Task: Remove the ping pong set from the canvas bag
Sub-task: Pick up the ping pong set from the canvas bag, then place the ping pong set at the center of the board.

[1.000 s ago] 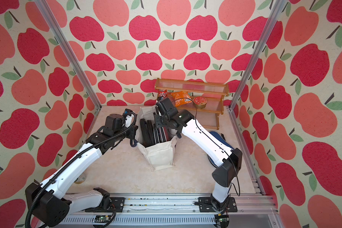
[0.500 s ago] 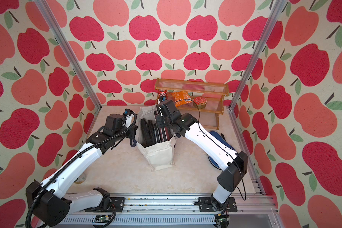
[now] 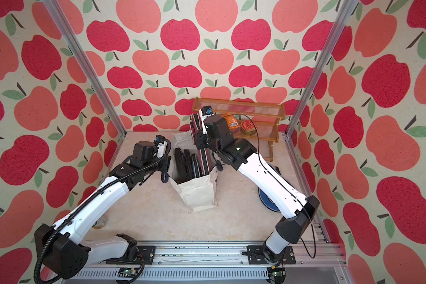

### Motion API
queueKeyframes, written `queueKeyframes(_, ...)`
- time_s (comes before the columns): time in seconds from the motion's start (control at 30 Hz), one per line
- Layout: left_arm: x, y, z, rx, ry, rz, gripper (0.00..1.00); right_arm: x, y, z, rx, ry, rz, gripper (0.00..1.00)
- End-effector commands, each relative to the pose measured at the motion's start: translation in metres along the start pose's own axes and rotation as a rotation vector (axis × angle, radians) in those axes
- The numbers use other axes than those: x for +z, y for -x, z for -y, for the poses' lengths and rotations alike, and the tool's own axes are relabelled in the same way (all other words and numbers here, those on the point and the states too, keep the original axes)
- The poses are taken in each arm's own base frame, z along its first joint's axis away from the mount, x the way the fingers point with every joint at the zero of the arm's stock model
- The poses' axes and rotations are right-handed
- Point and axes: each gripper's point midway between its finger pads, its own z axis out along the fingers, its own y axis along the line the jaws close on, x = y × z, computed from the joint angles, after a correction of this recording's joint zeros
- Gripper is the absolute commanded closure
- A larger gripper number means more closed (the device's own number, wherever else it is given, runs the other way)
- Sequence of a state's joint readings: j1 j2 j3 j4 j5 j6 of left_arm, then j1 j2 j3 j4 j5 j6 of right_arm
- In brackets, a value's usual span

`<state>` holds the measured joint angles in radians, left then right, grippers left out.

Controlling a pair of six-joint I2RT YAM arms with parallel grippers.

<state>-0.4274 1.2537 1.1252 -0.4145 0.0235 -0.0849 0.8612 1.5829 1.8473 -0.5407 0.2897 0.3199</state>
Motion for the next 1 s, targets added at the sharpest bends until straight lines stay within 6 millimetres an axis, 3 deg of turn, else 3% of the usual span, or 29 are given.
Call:
queueKeyframes(0.0, -0.001, 0.022, -0.011, -0.016, 0.051, 0.056, 1.00, -0.063, 0.092, 0.009, 0.043, -0.002, 0.317, 1.00)
queueKeyframes(0.23, 0.004, 0.019, -0.018, -0.032, 0.077, 0.026, 1.00, -0.120, 0.125, 0.032, 0.053, -0.059, 0.480, 1.00)
queueKeyframes(0.4, 0.008, 0.016, -0.023, -0.046, 0.092, 0.010, 1.00, -0.163, 0.131, 0.056, 0.060, -0.135, 0.574, 1.00)
queueKeyframes(0.5, 0.009, 0.016, -0.026, -0.055, 0.102, 0.002, 1.00, -0.179, 0.127, 0.070, 0.062, -0.183, 0.579, 1.00)
queueKeyframes(0.67, 0.009, 0.016, -0.039, -0.080, 0.133, 0.001, 1.00, -0.185, 0.099, 0.096, 0.063, -0.293, 0.517, 1.00)
queueKeyframes(0.97, 0.000, 0.023, -0.070, -0.153, 0.190, 0.016, 1.00, -0.151, 0.001, 0.139, 0.130, -0.404, 0.281, 1.00)
